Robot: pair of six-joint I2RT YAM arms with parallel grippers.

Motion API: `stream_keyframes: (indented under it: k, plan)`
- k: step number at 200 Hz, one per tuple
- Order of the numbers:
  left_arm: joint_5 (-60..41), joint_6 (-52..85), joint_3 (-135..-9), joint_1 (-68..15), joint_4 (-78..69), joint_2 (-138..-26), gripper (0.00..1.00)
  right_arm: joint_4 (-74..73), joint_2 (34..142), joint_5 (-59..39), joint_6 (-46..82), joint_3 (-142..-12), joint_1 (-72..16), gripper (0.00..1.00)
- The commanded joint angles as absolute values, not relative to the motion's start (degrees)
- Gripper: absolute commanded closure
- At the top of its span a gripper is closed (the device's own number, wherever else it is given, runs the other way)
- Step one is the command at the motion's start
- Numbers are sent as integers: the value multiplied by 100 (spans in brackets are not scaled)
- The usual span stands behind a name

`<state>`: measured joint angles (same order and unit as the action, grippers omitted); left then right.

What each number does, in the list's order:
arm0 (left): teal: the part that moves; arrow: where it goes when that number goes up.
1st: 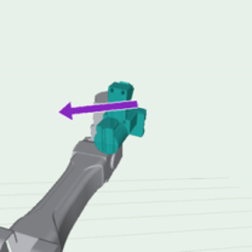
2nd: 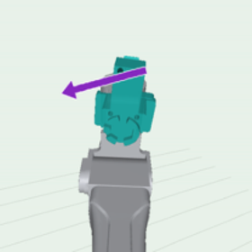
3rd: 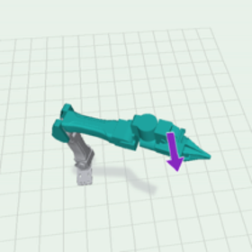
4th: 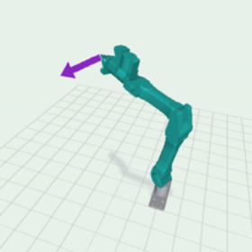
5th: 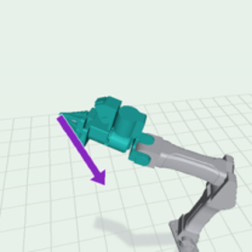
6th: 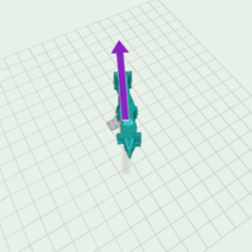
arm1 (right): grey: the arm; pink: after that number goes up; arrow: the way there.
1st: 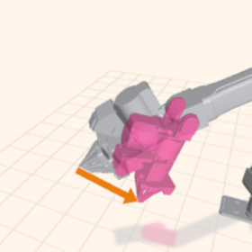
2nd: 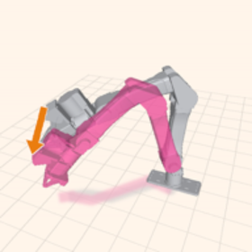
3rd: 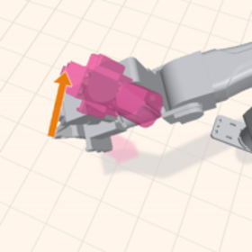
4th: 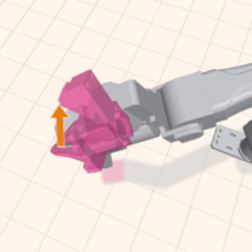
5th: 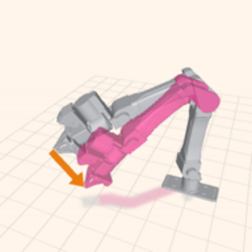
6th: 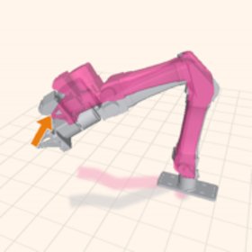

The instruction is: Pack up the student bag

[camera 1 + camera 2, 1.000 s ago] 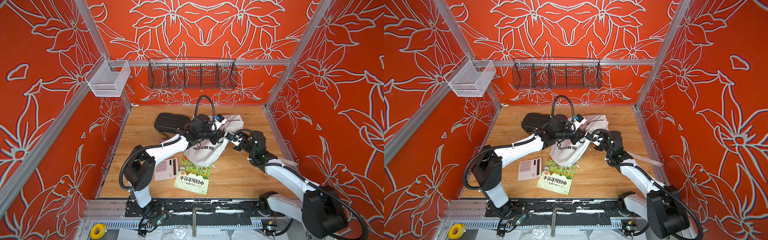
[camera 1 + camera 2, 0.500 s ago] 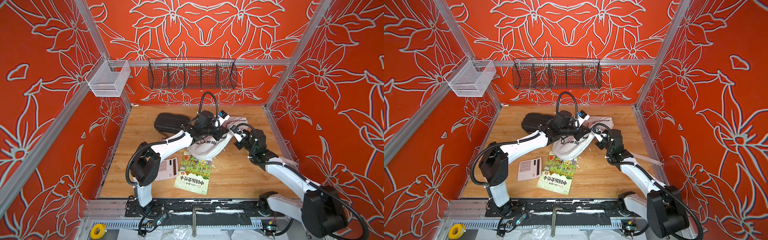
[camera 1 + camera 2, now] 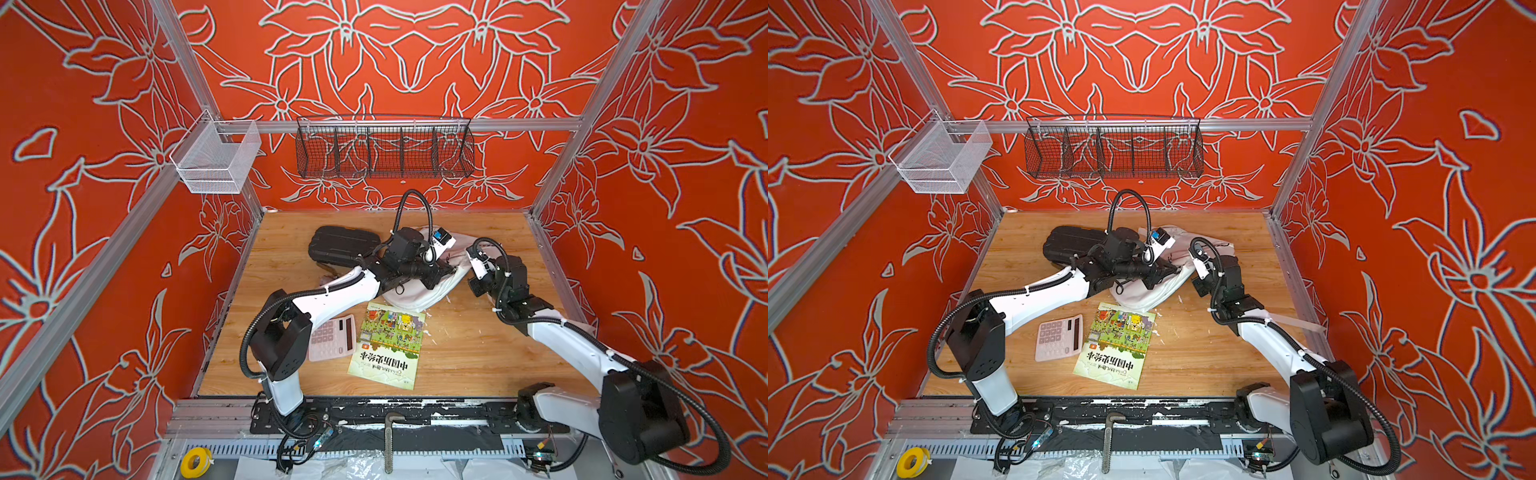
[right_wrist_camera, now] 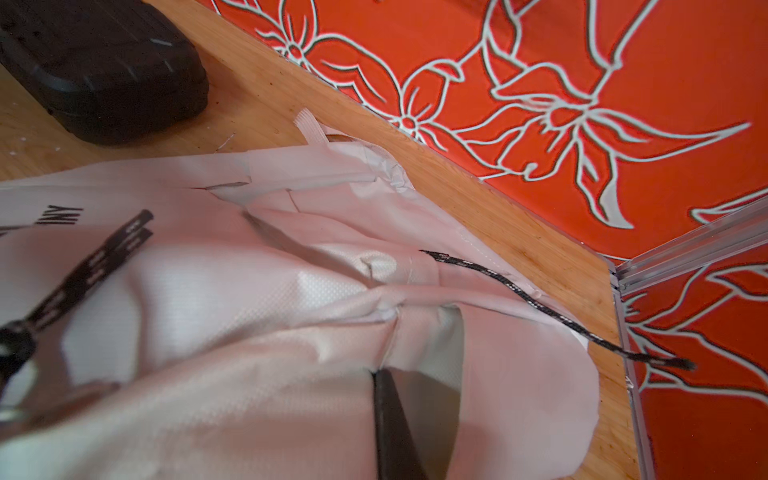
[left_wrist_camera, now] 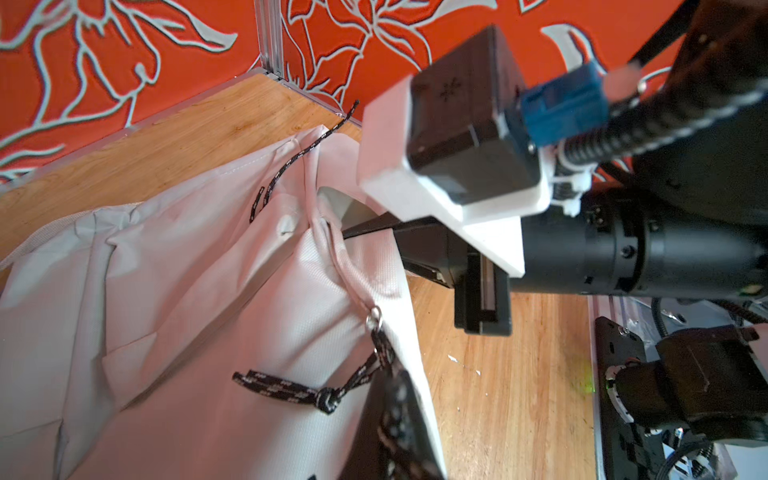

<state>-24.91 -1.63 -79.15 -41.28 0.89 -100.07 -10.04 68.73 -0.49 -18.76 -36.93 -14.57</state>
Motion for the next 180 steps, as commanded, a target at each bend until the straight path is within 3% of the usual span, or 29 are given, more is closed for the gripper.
stream_keyframes:
  k: [1, 32, 63, 92, 119, 150, 180]
  plan:
    - [-2876, -525, -7938, -4154, 428, -9089, 100, -241, 7014, 1819, -1227, -3562, -937, 100]
    - [-2790, -684, -7966, -4157, 379, -9010, 100, 117, 7000, 1512, -1514, -3721, -914, 100]
    - [-2938, -664, -8427, -4152, 301, -9470, 100, -248, 6541, -165, -2057, -3299, -913, 100]
    - [-3057, -674, -8585, -4150, 467, -9683, 100, -101, 5704, -1225, -2775, -3019, -914, 62]
    - [-3181, -907, -8300, -4148, 703, -9484, 100, 142, 4866, -1699, -3645, -2734, -901, 41]
    - [-3104, -1399, -7833, -4149, 1360, -9124, 100, 1133, 4643, -2682, -4402, -3229, -896, 37]
    - [-2898, -1723, -7493, -4155, 1843, -8983, 100, 2441, 5305, -3648, -5222, -4067, -896, 37]
